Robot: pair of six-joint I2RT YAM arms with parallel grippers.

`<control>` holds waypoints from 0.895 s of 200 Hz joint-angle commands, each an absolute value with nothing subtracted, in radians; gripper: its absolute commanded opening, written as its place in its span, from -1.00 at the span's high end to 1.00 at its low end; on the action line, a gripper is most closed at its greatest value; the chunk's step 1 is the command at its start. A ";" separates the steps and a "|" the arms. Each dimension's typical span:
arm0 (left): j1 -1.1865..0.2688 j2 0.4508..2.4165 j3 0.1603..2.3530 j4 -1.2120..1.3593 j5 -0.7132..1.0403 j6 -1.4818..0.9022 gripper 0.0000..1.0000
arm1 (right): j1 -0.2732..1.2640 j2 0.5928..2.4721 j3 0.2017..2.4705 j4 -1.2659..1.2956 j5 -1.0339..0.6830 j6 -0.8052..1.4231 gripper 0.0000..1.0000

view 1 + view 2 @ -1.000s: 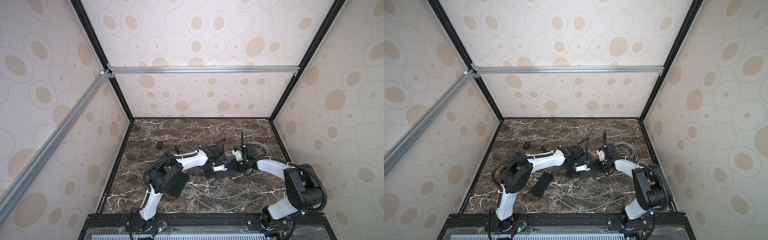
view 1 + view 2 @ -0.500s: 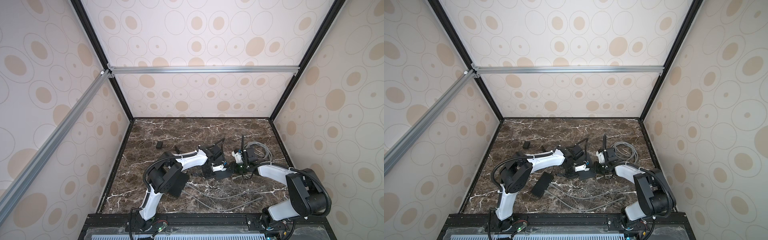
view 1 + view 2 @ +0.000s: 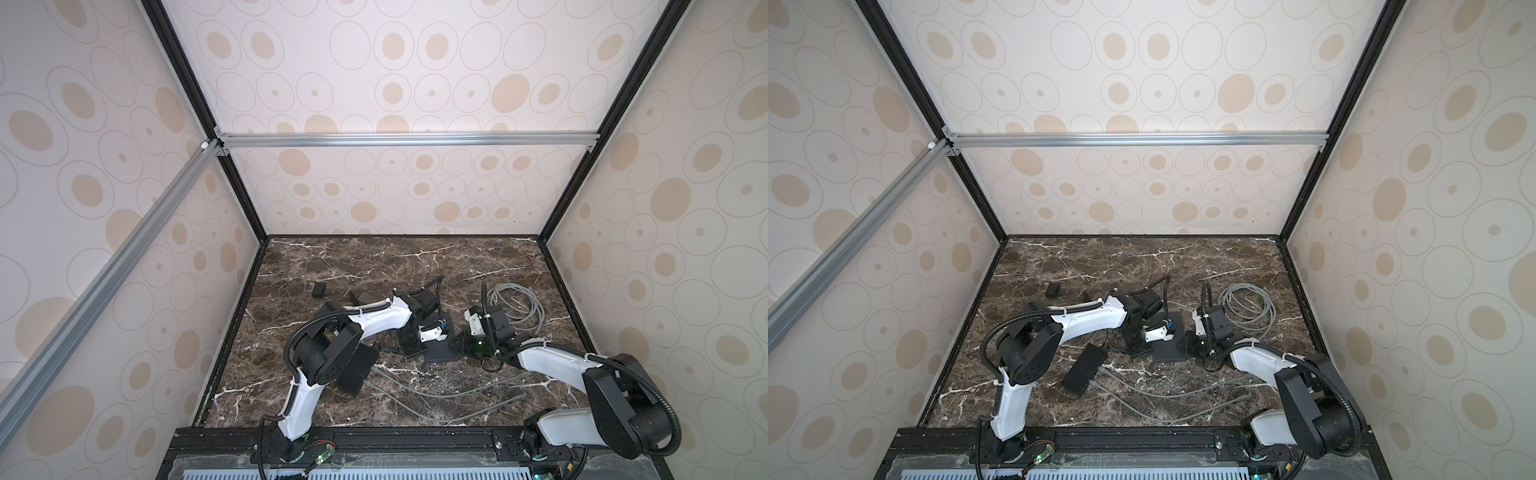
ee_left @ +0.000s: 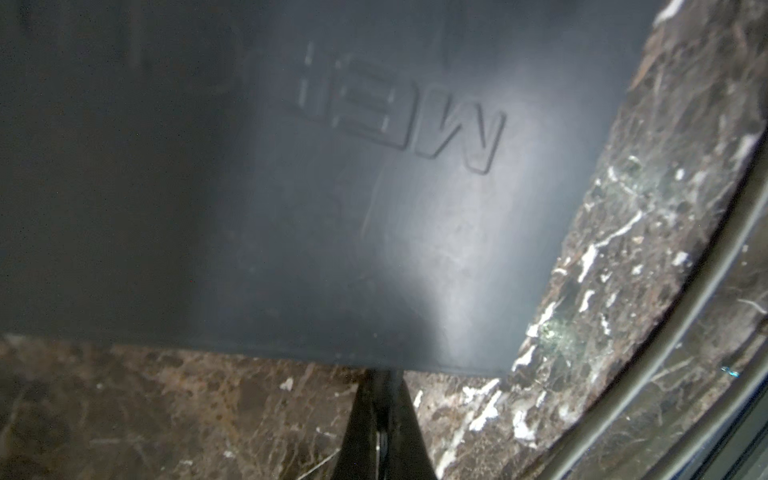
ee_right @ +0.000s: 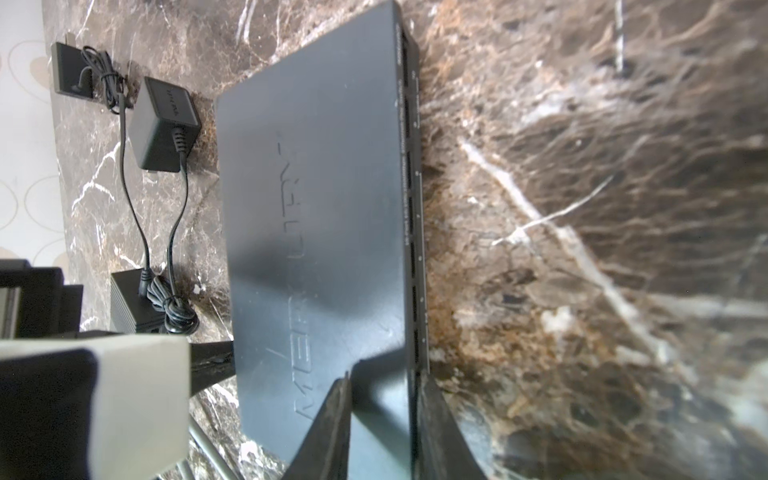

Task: Insert the plug into the switch port
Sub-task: 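Lower the switch onto the table with the right gripper while the left gripper follows, then open the left gripper and draw it back while the right gripper releases the switch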

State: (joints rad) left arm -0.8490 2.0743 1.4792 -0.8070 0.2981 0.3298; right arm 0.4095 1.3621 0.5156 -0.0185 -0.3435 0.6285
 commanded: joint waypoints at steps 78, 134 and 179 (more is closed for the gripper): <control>-0.721 2.286 1.667 -0.657 0.260 0.446 1.00 | 0.538 1.389 0.483 0.083 -0.498 0.765 0.43; -0.652 2.335 1.744 -0.685 0.283 0.454 1.00 | 0.542 1.522 0.589 0.124 -0.522 0.755 0.39; -0.640 2.300 1.691 -0.668 0.253 0.441 1.00 | 0.534 1.561 0.716 0.000 -0.500 0.669 0.33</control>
